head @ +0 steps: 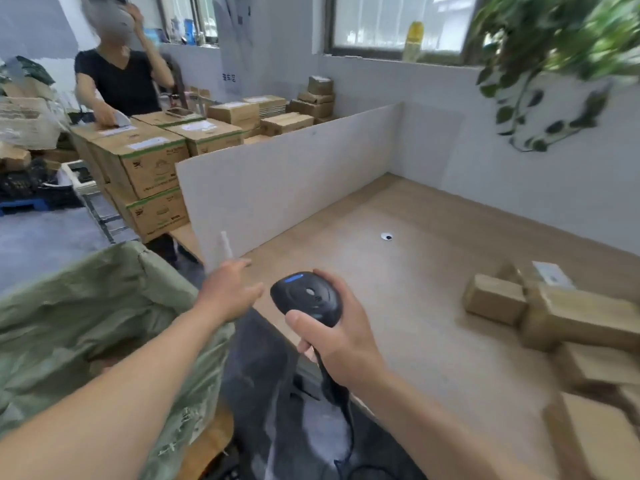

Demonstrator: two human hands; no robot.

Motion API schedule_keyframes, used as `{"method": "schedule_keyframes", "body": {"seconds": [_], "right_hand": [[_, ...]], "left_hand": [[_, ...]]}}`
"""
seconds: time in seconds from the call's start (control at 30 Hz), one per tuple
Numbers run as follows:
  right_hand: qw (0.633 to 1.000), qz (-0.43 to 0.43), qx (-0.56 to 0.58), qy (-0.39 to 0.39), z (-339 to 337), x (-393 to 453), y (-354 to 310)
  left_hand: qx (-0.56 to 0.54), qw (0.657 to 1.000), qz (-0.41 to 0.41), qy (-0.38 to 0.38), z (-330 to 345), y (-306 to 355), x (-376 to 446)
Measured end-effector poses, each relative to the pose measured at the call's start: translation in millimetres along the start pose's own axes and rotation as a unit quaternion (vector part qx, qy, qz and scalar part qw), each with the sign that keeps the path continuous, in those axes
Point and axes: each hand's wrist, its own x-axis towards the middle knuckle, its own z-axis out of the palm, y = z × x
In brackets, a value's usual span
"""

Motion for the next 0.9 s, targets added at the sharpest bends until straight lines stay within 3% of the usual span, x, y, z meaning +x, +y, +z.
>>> {"method": "schedule_keyframes", "body": {"seconds": [0.47,0.9], "right_hand": [[0.976,0.007,-0.023,0.217,-256,-126,-1],[0.929,0.057,-0.042,0.362,-410,-237,43]], "left_hand": [[-0.005,0.970,0.177,-0.169,208,277,-62],[0.005,0.915,0.233,-0.330,396,408,-160]]}}
